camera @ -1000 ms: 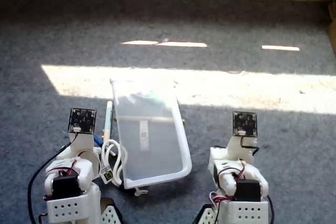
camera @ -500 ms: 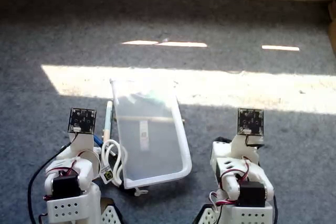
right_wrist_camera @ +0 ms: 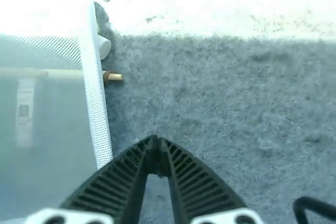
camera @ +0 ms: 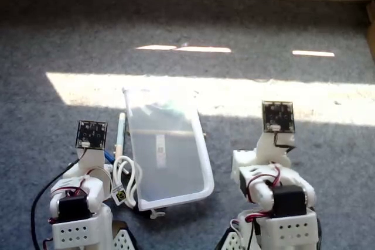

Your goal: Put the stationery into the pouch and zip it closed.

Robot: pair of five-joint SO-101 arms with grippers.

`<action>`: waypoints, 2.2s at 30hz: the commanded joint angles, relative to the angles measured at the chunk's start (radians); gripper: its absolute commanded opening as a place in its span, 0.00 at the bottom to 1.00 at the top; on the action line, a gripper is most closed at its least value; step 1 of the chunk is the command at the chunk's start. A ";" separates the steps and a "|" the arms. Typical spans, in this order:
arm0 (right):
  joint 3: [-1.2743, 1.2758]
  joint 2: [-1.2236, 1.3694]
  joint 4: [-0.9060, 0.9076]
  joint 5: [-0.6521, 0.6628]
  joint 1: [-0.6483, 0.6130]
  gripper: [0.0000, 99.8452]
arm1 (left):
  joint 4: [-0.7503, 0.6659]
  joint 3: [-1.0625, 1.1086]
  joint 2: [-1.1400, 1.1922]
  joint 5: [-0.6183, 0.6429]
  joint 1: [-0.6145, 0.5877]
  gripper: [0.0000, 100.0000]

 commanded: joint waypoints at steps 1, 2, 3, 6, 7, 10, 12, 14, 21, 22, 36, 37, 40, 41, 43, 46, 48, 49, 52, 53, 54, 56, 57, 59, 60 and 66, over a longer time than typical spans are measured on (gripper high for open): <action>-0.059 0.039 0.005 -0.011 -0.088 0.02 | 0.005 0.019 -0.010 -0.005 -0.004 0.01; -0.056 0.039 0.005 -0.011 -0.111 0.04 | 0.005 0.019 -0.010 -0.005 -0.004 0.01; -0.053 0.042 0.005 -0.014 -0.130 0.08 | 0.005 0.019 -0.010 -0.005 -0.004 0.01; -0.050 0.042 -0.001 -0.092 -0.171 0.18 | 0.005 0.019 -0.010 -0.005 -0.004 0.01; -0.050 0.044 -0.001 -0.109 -0.186 0.20 | 0.005 0.019 -0.010 -0.005 -0.004 0.01; -0.050 0.044 -0.004 -0.123 -0.237 0.21 | 0.005 0.019 -0.010 -0.005 -0.004 0.01; -0.054 0.044 -0.005 -0.123 -0.263 0.21 | 0.005 0.019 -0.010 -0.005 -0.004 0.01; -0.058 0.044 -0.005 -0.123 -0.280 0.21 | 0.005 0.019 -0.010 -0.005 -0.004 0.01; -0.084 0.111 0.002 -0.147 -0.381 0.21 | 0.005 0.019 -0.010 -0.005 -0.004 0.01; -0.087 0.142 0.002 -0.166 -0.395 0.21 | 0.005 0.019 -0.010 -0.005 -0.004 0.01; -0.148 0.280 0.065 -0.187 -0.759 0.00 | 0.005 0.019 -0.010 -0.005 -0.004 0.01; -0.156 0.282 0.068 -0.193 -0.771 0.01 | 0.005 0.019 -0.010 -0.005 -0.004 0.01; -0.163 0.282 0.074 -0.195 -0.806 0.01 | 0.005 0.019 -0.010 -0.005 -0.004 0.01; -0.162 0.283 0.073 -0.195 -0.822 0.00 | 0.005 0.019 -0.010 -0.005 -0.004 0.01; -0.156 0.283 0.067 -0.195 -0.862 0.00 | 0.005 0.019 -0.010 -0.005 -0.004 0.01; -0.154 0.283 0.065 -0.195 -0.920 0.00 | 0.005 0.019 -0.010 -0.005 -0.004 0.01; -0.154 0.285 0.048 -0.195 -0.940 0.00 | 0.005 0.019 -0.010 -0.005 -0.004 0.01; -0.154 0.285 0.027 -0.195 -0.946 0.00 | 0.005 0.019 -0.010 -0.005 -0.004 0.01; -0.113 0.308 -0.047 -0.195 -0.961 0.00 | 0.005 0.019 -0.010 -0.005 -0.004 0.01; -0.091 0.326 -0.054 -0.195 -0.963 0.00 | 0.005 0.019 -0.010 -0.005 -0.004 0.01; -0.076 0.349 -0.058 -0.195 -0.964 0.00 | 0.005 0.019 -0.010 -0.005 -0.004 0.01; -0.071 0.398 -0.064 -0.195 -0.964 0.00 | 0.005 0.019 -0.010 -0.005 -0.004 0.01; -0.070 0.423 -0.079 -0.195 -0.964 0.00 | 0.005 0.019 -0.010 -0.005 -0.004 0.01; -0.068 0.473 -0.108 -0.195 -0.964 0.00 | 0.005 0.019 -0.010 -0.005 -0.004 0.01; -0.068 0.498 -0.120 -0.195 -0.964 0.00 | 0.005 0.019 -0.010 -0.005 -0.004 0.01; -0.067 0.591 -0.156 -0.195 -0.958 0.00 | 0.005 0.019 -0.010 -0.005 -0.004 0.01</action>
